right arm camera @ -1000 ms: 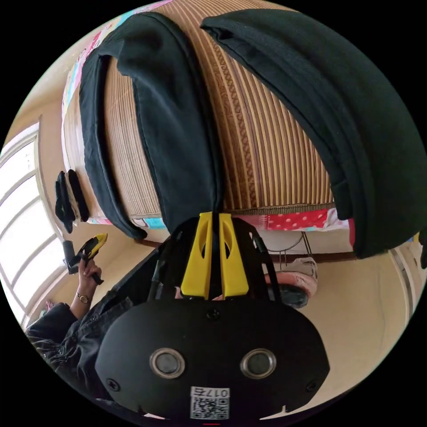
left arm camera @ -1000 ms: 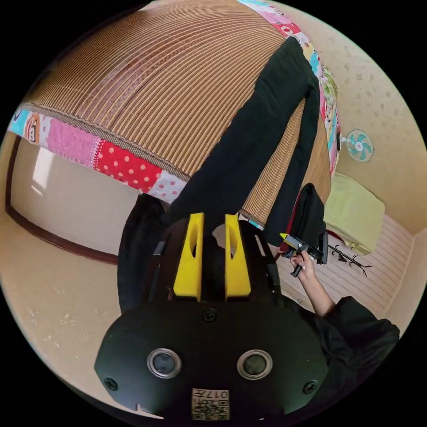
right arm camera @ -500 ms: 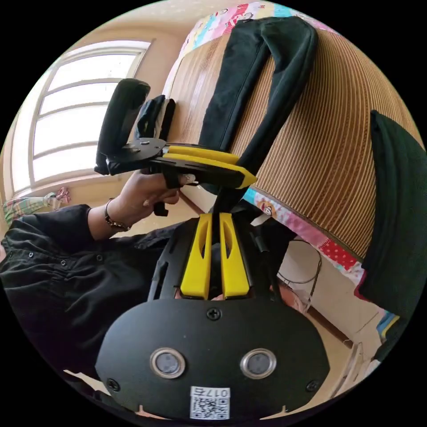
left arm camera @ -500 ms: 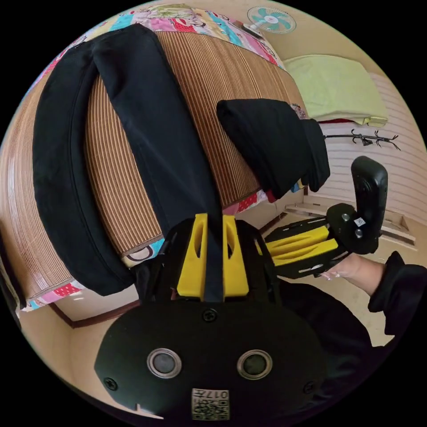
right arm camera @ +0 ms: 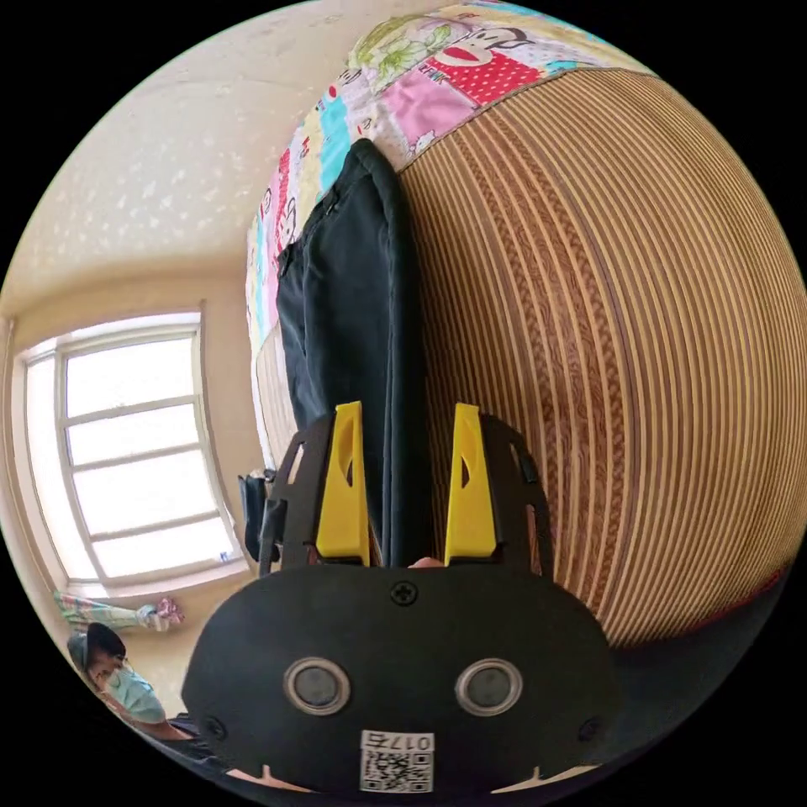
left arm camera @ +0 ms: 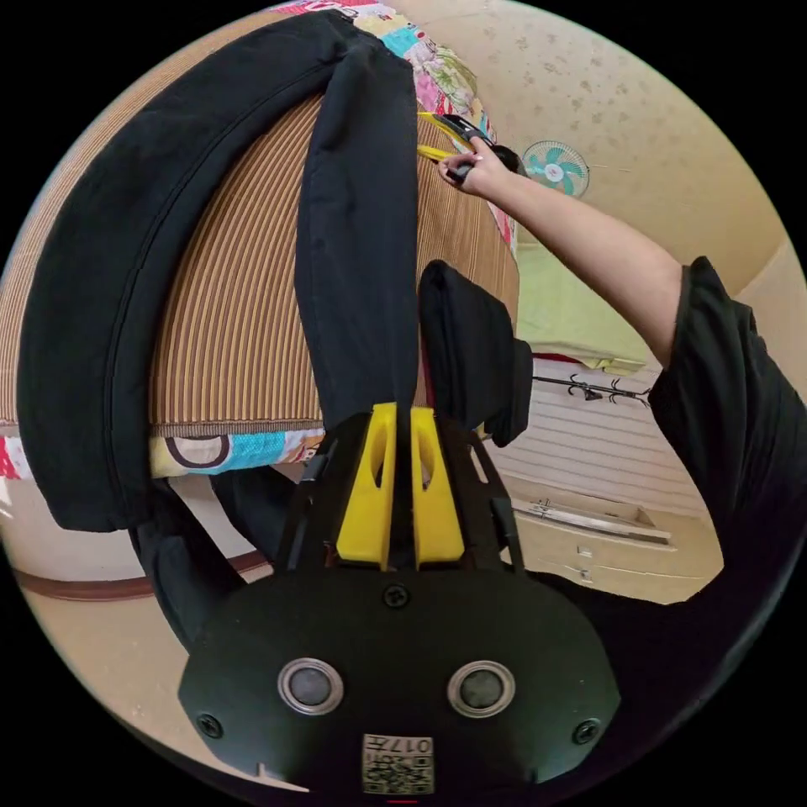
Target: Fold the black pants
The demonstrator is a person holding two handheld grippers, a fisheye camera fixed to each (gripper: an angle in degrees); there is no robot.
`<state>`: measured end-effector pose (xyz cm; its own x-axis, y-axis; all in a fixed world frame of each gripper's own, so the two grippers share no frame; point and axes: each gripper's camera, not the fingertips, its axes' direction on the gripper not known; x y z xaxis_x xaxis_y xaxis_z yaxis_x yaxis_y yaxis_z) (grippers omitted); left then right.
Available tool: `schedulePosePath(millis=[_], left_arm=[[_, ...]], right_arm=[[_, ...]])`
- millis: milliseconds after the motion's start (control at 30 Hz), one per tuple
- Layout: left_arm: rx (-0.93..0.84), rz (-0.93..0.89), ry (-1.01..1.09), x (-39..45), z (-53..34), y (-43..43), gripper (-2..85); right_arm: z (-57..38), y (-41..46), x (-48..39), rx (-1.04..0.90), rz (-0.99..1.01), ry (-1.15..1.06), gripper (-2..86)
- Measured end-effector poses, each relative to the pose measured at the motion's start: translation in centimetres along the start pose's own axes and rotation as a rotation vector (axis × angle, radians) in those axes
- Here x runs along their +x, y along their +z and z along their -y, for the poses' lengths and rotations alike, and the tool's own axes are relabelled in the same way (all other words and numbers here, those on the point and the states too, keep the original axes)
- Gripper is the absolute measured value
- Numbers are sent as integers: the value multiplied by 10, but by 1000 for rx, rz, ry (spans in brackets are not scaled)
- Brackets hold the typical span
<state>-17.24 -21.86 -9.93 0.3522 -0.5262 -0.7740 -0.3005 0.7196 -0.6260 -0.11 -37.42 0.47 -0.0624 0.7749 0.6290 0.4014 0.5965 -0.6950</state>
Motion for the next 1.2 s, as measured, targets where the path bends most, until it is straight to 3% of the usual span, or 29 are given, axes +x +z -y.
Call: schedulePosePath(millis=[67,133,200,300,467,600,733,833,967,1067,1133,1200], left_arm=[[4,-113,-10,-8,0,-19,30],[37,-245,-27,-18,-4,-43,28],[83,-358,-73,-33,-14,-82,23],[86,-350,-158,-51,-29,-130,21],[169,-330,-290,-106,-55,-206,30],[69,-216,-433,-177,-55,-260,53],[49,-149,-355,-180,-49,-304,84],[48,-53,-245,-159,-35,-323,108],[-33,14,-143,-133,0,-301,116],[-155,106,-114,-127,14,-271,51],[-162,68,-63,-118,11,-270,20],[-126,-177,98,-101,-3,-283,8]], right_arm=[[4,11,-7,56,-20,32,90],[-18,1,-55,279,-275,-23,51],[-39,11,-111,340,-398,-181,41],[-74,57,-194,261,-434,-417,35],[-96,159,-235,132,-347,-436,52],[-98,218,-212,-130,-297,-531,77],[-133,163,-171,-169,-175,-614,74],[-172,116,-129,-168,-214,-620,90],[-223,78,-60,-185,-236,-494,108],[-274,72,-4,-269,-64,-360,100],[-310,75,30,-324,59,-258,80],[-331,66,43,-339,209,-202,42]])
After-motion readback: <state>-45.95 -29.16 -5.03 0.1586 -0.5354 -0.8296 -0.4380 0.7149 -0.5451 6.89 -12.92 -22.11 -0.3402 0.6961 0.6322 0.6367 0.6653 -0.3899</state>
